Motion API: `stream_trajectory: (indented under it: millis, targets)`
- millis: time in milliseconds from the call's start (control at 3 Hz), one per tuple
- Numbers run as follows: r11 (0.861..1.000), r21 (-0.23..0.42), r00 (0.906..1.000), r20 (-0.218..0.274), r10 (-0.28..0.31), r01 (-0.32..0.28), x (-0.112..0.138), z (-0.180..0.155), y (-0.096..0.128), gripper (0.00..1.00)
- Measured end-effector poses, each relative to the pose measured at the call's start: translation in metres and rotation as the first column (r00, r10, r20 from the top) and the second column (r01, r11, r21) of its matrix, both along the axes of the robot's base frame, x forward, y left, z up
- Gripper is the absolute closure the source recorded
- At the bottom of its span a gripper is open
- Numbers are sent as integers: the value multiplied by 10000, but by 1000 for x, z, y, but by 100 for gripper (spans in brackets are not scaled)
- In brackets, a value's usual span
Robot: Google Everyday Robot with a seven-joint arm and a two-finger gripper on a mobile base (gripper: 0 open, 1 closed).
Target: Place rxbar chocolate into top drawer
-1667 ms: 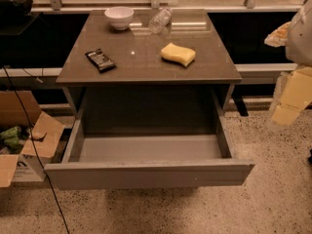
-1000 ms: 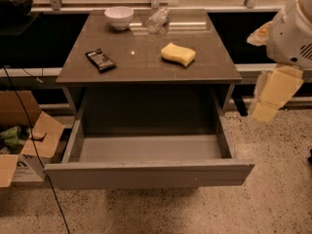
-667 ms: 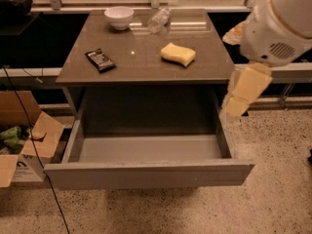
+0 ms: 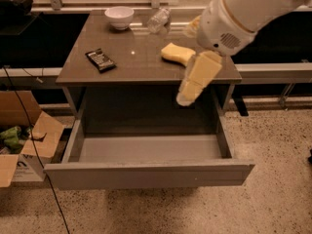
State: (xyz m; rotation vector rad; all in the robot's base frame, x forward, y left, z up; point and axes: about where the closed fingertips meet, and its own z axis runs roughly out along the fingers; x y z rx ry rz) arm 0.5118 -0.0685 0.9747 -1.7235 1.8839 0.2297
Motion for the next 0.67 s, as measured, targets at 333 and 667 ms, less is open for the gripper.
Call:
stream_trajectory:
  millis: [333,667]
  targets:
    - [9968,603,9986,57,519,-522,36,-2,43,0]
    - [9968,605,9986,60,520,-523,36,-2,43,0]
